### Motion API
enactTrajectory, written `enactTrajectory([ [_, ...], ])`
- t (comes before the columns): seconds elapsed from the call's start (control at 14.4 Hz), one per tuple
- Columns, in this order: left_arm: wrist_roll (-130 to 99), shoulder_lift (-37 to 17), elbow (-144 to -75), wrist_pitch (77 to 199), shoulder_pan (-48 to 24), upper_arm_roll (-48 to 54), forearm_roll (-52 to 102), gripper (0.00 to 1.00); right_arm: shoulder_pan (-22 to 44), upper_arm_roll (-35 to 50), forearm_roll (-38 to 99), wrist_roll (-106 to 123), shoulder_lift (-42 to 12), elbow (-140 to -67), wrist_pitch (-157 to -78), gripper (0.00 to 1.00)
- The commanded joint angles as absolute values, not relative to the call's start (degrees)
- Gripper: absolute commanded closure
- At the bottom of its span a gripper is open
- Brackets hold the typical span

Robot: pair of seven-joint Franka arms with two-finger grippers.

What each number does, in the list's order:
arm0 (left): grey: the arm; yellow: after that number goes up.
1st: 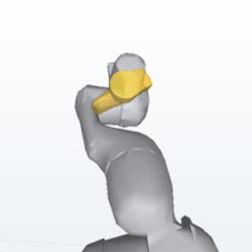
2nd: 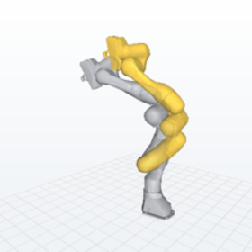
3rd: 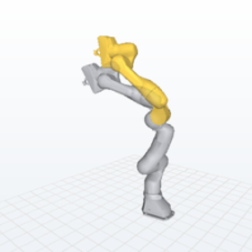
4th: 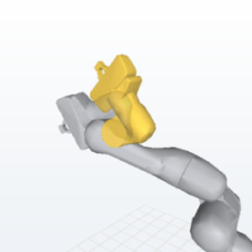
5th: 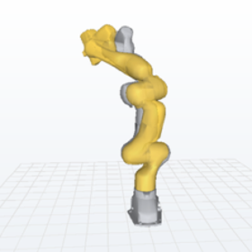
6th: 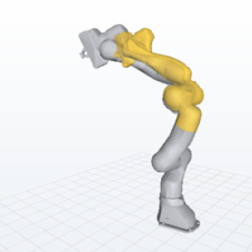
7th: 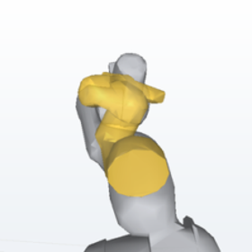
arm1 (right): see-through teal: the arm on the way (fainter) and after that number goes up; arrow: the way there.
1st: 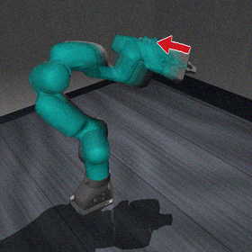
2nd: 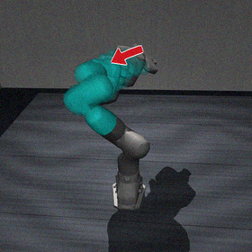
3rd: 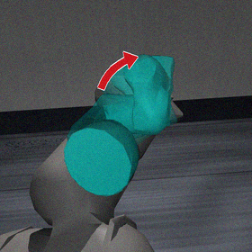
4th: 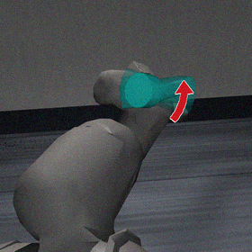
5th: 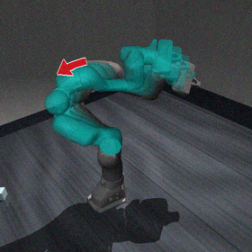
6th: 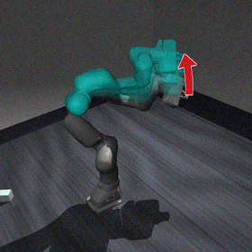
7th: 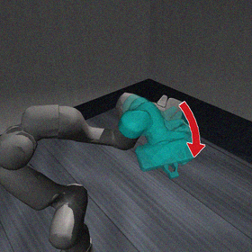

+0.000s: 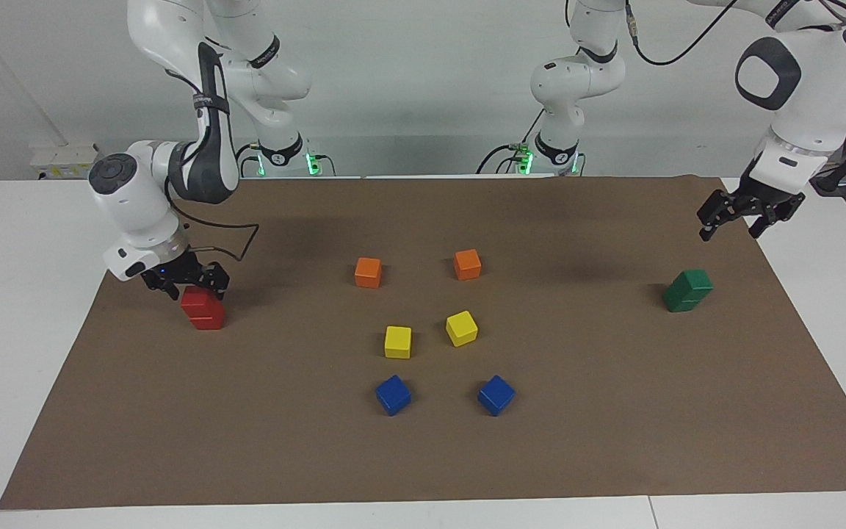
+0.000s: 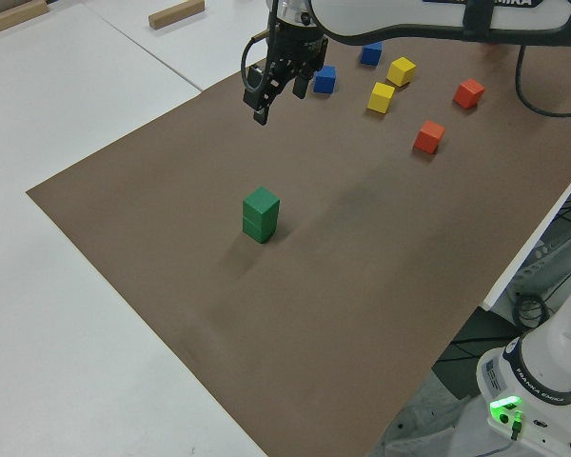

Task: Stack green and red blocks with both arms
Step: 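Stack the red block on the first red with the right gripper and release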

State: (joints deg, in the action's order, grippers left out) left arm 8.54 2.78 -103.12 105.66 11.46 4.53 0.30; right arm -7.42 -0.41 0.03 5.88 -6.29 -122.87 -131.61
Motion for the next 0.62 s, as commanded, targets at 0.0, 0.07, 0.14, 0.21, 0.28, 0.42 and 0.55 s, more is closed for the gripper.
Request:
enactTrajectory([
  [0.0, 3.1, 4.57, -103.45, 103.62, 10.2, 5.79, 0.0, 0.0, -7.74, 0.35, 0.0, 5.8, -4.66, -119.72, -126.42, 0.0],
  [0.07, 2.99, 4.66, -103.36, 103.62, 10.2, 6.41, -0.09, 0.0, -7.56, 0.7, 0.44, 5.71, -3.96, -117.97, -123.69, 0.0],
  [0.14, 3.25, 5.27, -103.53, 103.62, 10.2, 6.42, -0.09, 0.0, -7.12, 0.7, 0.53, 5.71, -2.39, -117.17, -121.49, 0.0],
  [0.21, 2.73, 5.45, -103.54, 103.28, 10.2, 6.76, -0.09, 0.0, -5.81, 0.7, 0.61, 5.8, 0.41, -117.07, -119.2, 0.0],
  [0.28, 2.72, 5.8, -103.54, 101.97, 10.2, 6.85, 0.0, 0.0, -4.84, 0.7, 0.62, 5.8, 3.66, -117.16, -115.44, 0.0],
  [0.42, 2.72, 5.8, -103.45, 101.16, 10.11, 7.29, 0.35, 0.0, -4.49, 0.79, 0.62, 6.15, 8.94, -117.07, -109.62, 0.0],
  [0.55, 1.85, 5.8, -102.92, 99.76, 8.71, 7.47, 1.84, 0.0, -2.38, 0.7, 0.62, 5.63, 13.25, -117.07, -102.16, 0.0],
])
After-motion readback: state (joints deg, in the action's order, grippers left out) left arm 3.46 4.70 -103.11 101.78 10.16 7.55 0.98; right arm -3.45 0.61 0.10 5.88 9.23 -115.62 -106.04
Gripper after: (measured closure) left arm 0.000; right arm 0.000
